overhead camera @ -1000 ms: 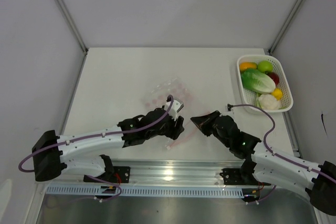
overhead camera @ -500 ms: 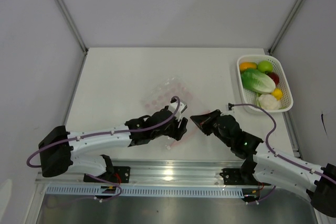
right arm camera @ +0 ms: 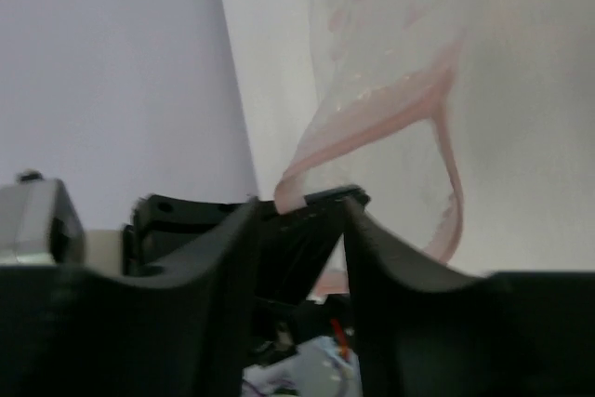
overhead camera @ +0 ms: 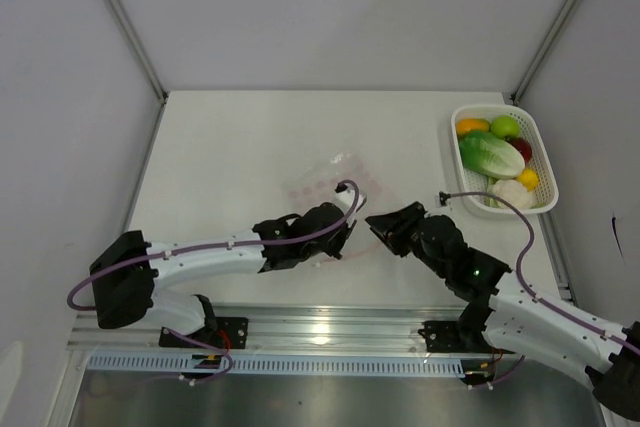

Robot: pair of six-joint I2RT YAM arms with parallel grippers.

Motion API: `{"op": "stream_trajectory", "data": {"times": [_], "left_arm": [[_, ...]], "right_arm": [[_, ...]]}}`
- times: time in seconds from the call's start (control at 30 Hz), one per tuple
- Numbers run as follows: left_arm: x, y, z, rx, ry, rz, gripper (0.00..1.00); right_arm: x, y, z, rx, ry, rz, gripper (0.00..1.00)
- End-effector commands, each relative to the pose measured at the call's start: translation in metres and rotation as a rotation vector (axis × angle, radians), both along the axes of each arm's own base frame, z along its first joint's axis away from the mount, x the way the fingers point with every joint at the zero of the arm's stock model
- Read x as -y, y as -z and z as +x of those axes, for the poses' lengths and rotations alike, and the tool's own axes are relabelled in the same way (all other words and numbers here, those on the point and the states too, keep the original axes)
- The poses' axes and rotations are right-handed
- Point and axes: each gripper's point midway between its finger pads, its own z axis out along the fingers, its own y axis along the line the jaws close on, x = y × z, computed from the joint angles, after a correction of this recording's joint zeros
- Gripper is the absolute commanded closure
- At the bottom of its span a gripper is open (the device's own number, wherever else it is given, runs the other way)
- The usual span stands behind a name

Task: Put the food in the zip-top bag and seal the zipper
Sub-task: Open the zipper of the food storage bag.

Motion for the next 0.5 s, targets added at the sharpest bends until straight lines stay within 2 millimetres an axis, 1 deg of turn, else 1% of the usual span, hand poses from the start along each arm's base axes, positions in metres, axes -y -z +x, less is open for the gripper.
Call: {"op": "stream_trajectory", "data": {"times": [0.0,0.03,0.07,0.1,0.13,0.17,0.2,0.23,0.27,0.3,0.37,0.47], "left_arm": [[0.020,-0.040,0.003,-0.004,0.029,-0.090,0.99],[0.025,-0.053,0.003,-0.012,0.039,-0.117,1.00],[0.024,-0.058,0.002,-0.041,0.026,-0.112,0.99],[0.028,-0.069,0.003,-0.048,0.027,-0.132,0.99],[0.028,-0.072,0.002,-0.062,0.026,-0.130,0.99],[0.027,-0.077,0.001,-0.076,0.018,-0.119,1.00],[0.030,-0.085,0.003,-0.081,0.009,-0.132,0.99],[0.030,-0.086,0.004,-0.085,0.002,-0.127,0.99],[0.026,-0.086,0.006,-0.087,-0.021,-0.116,0.99],[0.028,-0.090,0.008,-0.082,-0.030,-0.123,0.99],[0.027,-0.091,0.012,-0.080,-0.046,-0.117,0.99],[0.027,-0.090,0.018,-0.082,-0.072,-0.104,0.99]], "right_arm": [[0.002,-0.021,0.004,0.078,-0.060,-0.115,0.51],[0.004,-0.016,0.002,0.066,-0.078,-0.173,0.45],[0.003,-0.021,0.003,0.092,-0.111,-0.222,0.39],[0.004,-0.021,0.002,0.100,-0.126,-0.250,0.37],[0.007,-0.018,-0.002,0.095,-0.141,-0.285,0.36],[0.008,-0.024,-0.004,0.115,-0.150,-0.290,0.35],[0.011,-0.027,-0.006,0.143,-0.164,-0.313,0.35],[0.014,-0.027,-0.009,0.147,-0.175,-0.328,0.35],[0.017,-0.038,-0.013,0.178,-0.182,-0.316,0.36],[0.019,-0.043,-0.017,0.195,-0.196,-0.323,0.36],[0.024,-0.045,-0.024,0.199,-0.219,-0.337,0.36],[0.027,-0.062,-0.037,0.235,-0.266,-0.318,0.36]]}}
